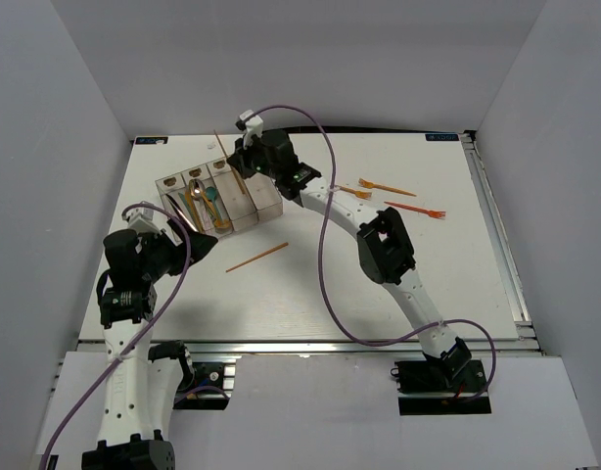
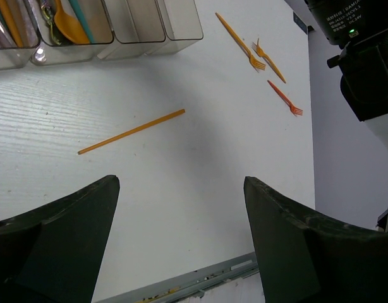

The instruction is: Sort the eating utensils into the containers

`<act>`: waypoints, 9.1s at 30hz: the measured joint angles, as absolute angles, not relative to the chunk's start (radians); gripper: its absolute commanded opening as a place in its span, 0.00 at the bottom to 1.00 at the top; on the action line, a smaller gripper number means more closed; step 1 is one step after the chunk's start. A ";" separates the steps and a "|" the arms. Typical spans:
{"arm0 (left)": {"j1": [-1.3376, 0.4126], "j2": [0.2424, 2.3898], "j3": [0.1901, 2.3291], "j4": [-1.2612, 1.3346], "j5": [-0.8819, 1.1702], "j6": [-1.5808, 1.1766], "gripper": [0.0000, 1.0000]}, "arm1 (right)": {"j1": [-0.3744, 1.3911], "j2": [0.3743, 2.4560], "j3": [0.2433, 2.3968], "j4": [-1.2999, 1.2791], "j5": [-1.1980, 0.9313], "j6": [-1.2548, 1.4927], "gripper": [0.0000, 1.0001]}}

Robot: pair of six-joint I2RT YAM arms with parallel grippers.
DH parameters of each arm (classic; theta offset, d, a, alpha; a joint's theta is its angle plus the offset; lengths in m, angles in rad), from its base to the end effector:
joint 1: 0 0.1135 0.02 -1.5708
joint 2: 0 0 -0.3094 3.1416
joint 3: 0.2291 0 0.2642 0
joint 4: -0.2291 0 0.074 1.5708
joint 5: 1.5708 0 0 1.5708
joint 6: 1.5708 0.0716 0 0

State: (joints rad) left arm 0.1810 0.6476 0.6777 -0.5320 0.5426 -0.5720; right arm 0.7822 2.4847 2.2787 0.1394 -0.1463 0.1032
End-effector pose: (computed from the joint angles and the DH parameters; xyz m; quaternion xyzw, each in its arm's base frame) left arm 0.1515 -0.0099 0.3028 -0.1779 0.8212 -0.3215 0.4366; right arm 0.4705 0.4822 0.2989 -0.2896 0.6701 0.3401 0.5928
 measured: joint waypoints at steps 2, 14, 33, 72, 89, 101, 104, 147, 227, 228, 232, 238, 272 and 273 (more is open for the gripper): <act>0.181 0.645 0.678 -0.545 0.538 -0.566 0.91 | 0.782 2.490 2.265 0.154 -0.137 0.107 0.00; 0.181 0.640 0.678 -0.576 0.537 -0.546 0.89 | 0.808 2.496 2.163 0.153 -0.148 0.078 0.53; -0.352 1.078 0.800 -0.519 0.426 -0.480 0.65 | 0.361 1.984 1.723 0.033 -1.054 -0.142 0.89; -0.494 1.821 1.149 -0.533 0.082 0.115 0.00 | 0.105 1.612 1.234 -0.522 -1.093 -0.671 0.89; -0.231 1.567 1.230 -0.351 0.311 -0.260 0.00 | 0.104 1.595 1.234 -0.574 -1.018 -0.742 0.89; -0.141 1.930 1.521 -0.287 0.119 -0.405 0.00 | 0.104 1.561 1.217 -0.567 -1.006 -0.741 0.89; -0.134 1.977 1.553 -0.291 0.086 -0.408 0.00 | 0.104 1.529 1.193 -0.569 -0.998 -0.744 0.89; -0.113 1.095 0.828 -0.221 0.360 -0.548 0.67 | -0.057 2.243 1.818 -0.925 -0.354 -1.184 0.70; -0.113 0.738 0.713 -0.332 0.267 -0.671 0.70 | 0.595 2.392 2.082 0.054 -0.479 -0.062 0.89; -0.113 0.737 0.712 -0.331 0.267 -0.671 0.70 | 0.572 2.372 2.078 0.024 -0.512 -0.099 0.89; -0.113 0.736 0.703 -0.324 0.269 -0.672 0.70 | 0.434 2.292 2.078 -0.132 -0.599 -0.308 0.89; -0.113 0.750 0.688 -0.302 0.278 -0.675 0.70 | 0.206 2.239 2.074 -0.440 -0.590 -0.678 0.79; -0.113 0.855 0.666 -0.216 0.348 -0.726 0.70 | 0.053 2.443 2.112 -0.833 -0.496 -1.137 0.70; -0.113 0.856 0.666 -0.216 0.349 -0.727 0.70 | 0.054 2.442 2.111 -0.831 -0.499 -1.140 0.71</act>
State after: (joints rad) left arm -0.1135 0.8562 0.6662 -0.2157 0.3489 -0.7265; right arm 0.0540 2.4420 2.1105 -0.8307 -0.4988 -1.1397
